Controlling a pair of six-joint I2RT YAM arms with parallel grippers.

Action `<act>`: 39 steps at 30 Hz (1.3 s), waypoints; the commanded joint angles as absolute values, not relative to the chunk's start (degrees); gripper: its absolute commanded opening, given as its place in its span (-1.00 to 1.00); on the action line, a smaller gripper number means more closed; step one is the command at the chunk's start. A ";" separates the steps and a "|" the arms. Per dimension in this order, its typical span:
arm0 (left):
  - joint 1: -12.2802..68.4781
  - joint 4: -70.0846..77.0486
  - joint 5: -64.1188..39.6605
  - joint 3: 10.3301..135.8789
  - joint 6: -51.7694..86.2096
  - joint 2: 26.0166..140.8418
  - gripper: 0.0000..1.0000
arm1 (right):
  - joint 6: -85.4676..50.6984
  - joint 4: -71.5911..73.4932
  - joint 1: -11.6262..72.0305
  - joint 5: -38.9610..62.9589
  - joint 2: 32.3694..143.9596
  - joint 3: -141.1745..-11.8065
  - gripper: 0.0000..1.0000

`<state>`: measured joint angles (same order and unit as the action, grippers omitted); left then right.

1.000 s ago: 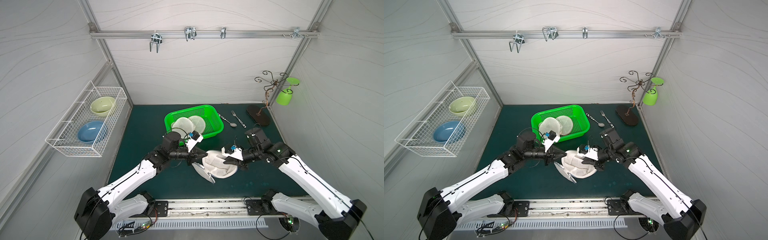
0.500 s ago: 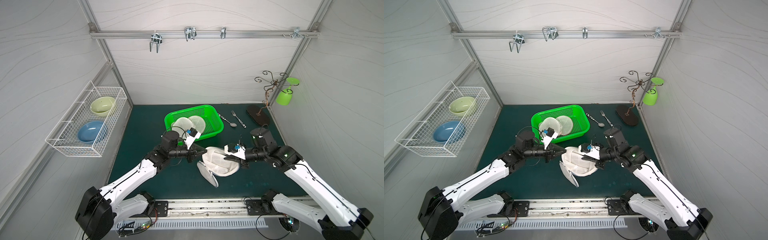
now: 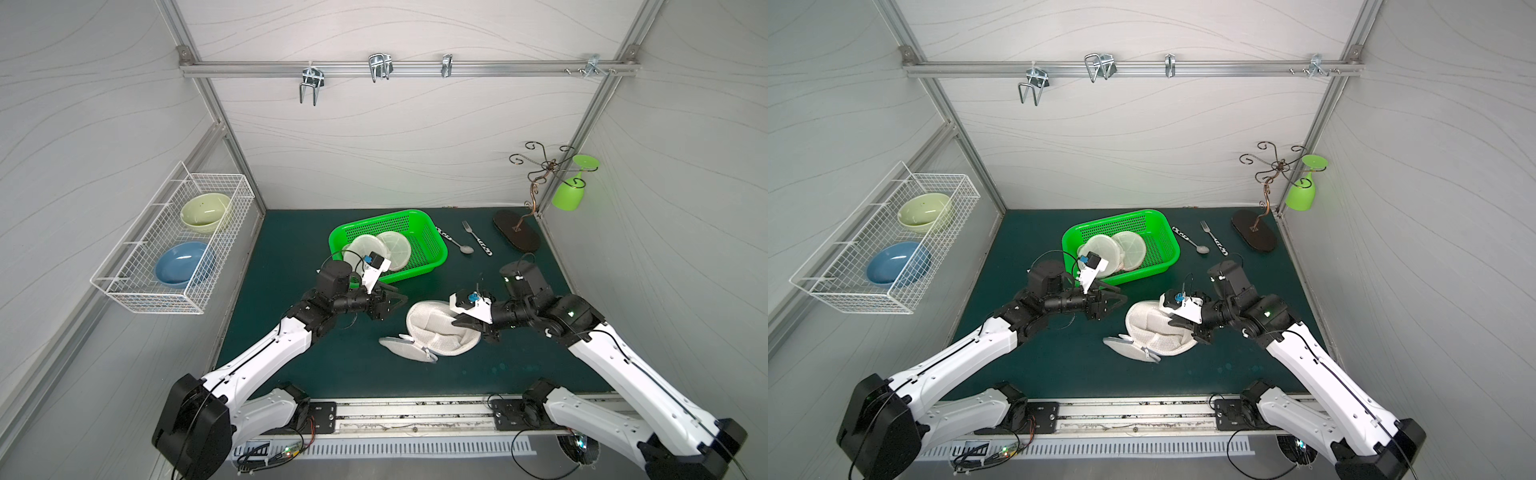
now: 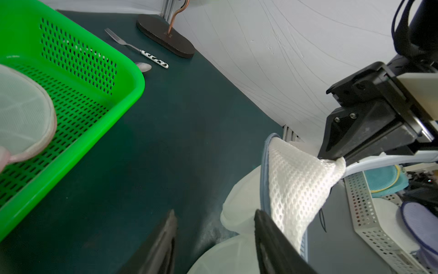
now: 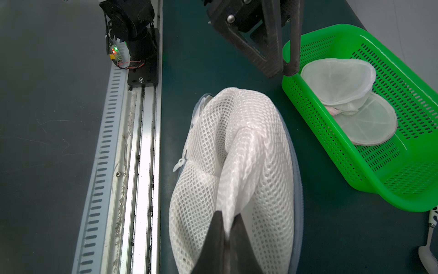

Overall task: Turn the laundry bag inside out
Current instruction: Turn over the laundry bag.

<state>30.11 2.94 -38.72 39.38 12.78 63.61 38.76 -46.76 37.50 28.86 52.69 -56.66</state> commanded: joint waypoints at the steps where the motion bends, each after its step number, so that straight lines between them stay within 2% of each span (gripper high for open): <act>1: 30.17 6.22 -43.24 39.33 14.30 64.61 0.16 | 37.79 -47.46 37.55 29.83 52.48 -56.78 -1.00; 9: 30.32 12.68 -52.20 38.73 22.49 65.20 0.31 | 37.79 -47.64 37.61 25.44 53.77 -57.04 -1.00; 13: 30.86 6.24 -53.09 41.78 22.91 67.43 0.41 | 37.79 -47.33 37.57 24.61 54.20 -57.34 -1.00; 19: 33.71 -2.63 -51.88 45.73 17.48 72.27 0.39 | 37.19 -45.11 37.62 26.10 54.45 -57.83 -1.00; 21: 34.44 -2.21 -52.46 46.22 17.08 72.85 0.25 | 37.18 -44.84 37.57 26.44 54.73 -58.00 -1.00; 23: 34.47 -1.93 -52.26 46.41 17.03 72.88 -0.11 | 37.18 -44.91 37.62 26.94 54.87 -58.18 -1.00; 27: 33.85 -1.94 -49.87 46.58 16.36 72.38 -0.95 | 38.10 -46.01 37.60 27.59 54.19 -57.59 -1.00; 28: 33.42 -1.87 -49.22 46.61 16.47 72.03 -1.00 | 38.54 -46.74 37.63 27.77 53.99 -57.34 -1.00; 35: 30.10 0.73 -44.71 46.34 19.97 69.28 -1.00 | 41.59 -51.73 38.21 28.40 52.70 -56.27 -1.00; 39: 27.61 -1.61 -38.82 45.45 23.47 71.62 -1.00 | 42.53 -51.71 40.46 29.98 51.40 -59.04 -1.00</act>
<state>29.58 -2.72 -44.51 44.10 20.64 70.59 41.06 -48.69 39.27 27.33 53.15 -56.86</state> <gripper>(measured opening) 0.052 0.082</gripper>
